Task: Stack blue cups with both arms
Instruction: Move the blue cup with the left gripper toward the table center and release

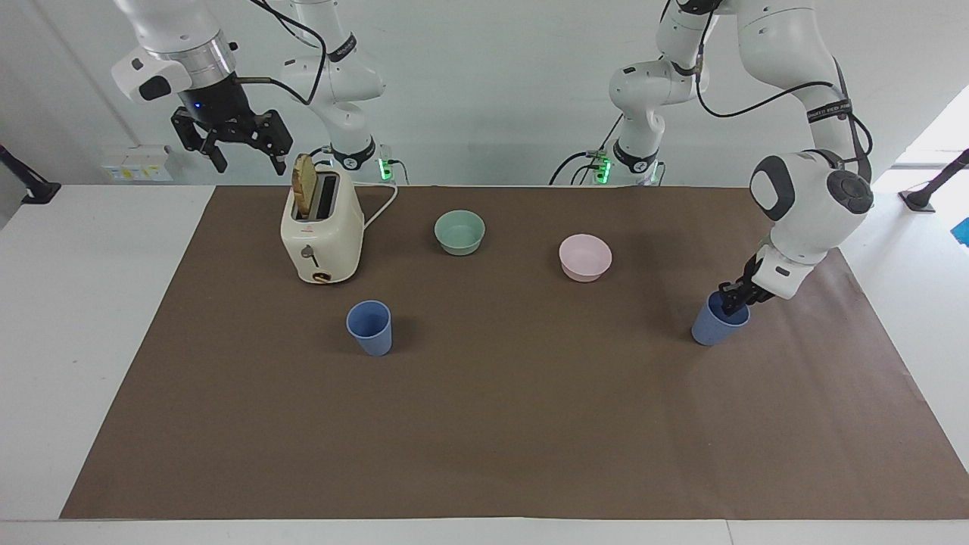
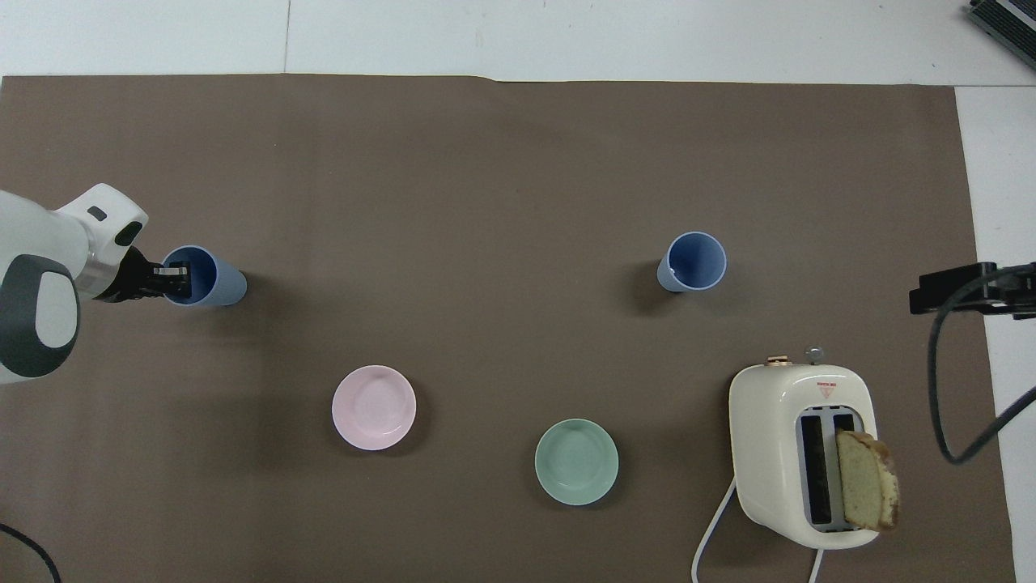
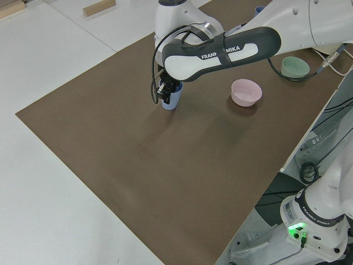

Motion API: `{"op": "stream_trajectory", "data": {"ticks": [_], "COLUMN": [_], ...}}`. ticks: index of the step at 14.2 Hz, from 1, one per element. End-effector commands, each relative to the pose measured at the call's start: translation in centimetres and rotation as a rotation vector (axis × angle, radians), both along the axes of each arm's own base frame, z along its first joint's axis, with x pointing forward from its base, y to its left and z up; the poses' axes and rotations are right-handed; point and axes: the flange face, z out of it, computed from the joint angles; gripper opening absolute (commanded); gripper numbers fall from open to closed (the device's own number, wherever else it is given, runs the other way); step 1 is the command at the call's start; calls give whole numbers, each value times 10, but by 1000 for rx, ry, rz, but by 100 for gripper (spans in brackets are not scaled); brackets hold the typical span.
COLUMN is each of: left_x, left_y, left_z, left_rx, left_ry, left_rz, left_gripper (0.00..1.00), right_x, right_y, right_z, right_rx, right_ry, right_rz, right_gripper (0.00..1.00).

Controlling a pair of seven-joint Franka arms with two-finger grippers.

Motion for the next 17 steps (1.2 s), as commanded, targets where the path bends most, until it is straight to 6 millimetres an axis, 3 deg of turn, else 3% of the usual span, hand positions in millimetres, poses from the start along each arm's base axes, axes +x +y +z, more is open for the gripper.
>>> {"op": "stream_trajectory", "data": {"ticks": [1, 5, 7, 11, 17], "left_x": [2, 14, 19, 17, -11], "left_y": [0, -9, -39, -138, -268], "left_z": [6, 58, 77, 84, 86], "left_rx": [19, -3, -65, -71, -119], "left_ry": [-19, 32, 26, -4, -46], "left_rz": [-15, -10, 18, 48, 43], "left_gripper": [0, 0, 0, 0, 0], "right_x": [-8, -8, -8, -8, -8], "right_y": [-4, -4, -4, -4, -4], "right_z": [-1, -1, -1, -1, -1], "right_rx": [7, 7, 7, 7, 7], "right_ry": [-3, -3, -3, -3, -3], "right_rz": [10, 10, 10, 10, 10], "right_gripper": [100, 100, 100, 100, 100]}}
